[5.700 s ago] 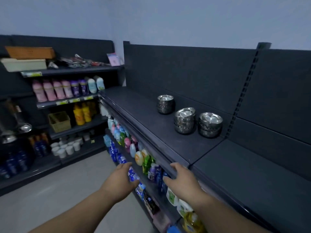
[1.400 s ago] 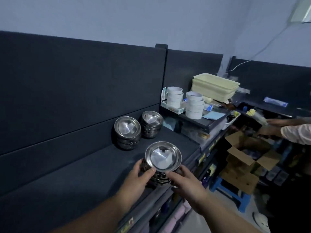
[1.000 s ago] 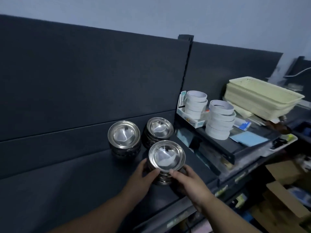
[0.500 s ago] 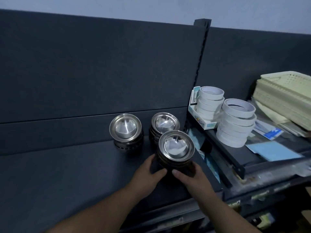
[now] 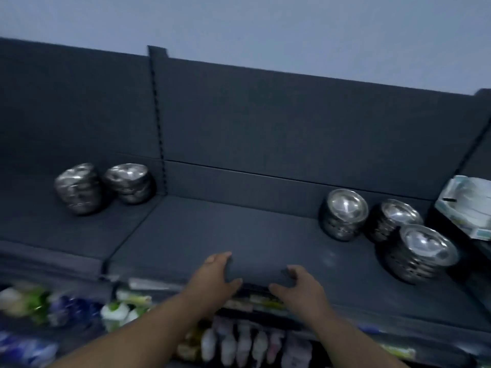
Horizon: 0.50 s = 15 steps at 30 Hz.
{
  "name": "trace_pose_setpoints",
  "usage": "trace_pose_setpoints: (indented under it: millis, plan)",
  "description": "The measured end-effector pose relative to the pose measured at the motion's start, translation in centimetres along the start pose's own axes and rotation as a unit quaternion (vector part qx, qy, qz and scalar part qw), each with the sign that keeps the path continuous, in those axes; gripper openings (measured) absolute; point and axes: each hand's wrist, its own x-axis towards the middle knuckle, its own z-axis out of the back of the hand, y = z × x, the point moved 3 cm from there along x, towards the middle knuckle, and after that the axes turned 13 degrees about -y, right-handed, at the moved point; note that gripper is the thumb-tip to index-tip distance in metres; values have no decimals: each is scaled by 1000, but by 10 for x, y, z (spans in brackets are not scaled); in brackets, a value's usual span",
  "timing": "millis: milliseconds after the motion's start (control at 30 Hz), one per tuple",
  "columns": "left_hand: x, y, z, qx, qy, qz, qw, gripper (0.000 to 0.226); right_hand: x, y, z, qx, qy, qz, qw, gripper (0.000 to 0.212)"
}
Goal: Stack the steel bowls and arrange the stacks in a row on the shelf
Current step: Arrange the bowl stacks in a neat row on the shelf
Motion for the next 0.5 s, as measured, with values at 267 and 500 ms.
trace_pose_setpoints:
  millis: [267,500]
  plan:
    - [-94,195,197,150,-77,97,981,77,-99,168,-187,-80,128,193,969,80]
    - [-122,292,281,173,-127,180,960,76,-133,261,-291,-87,198,258,942,73]
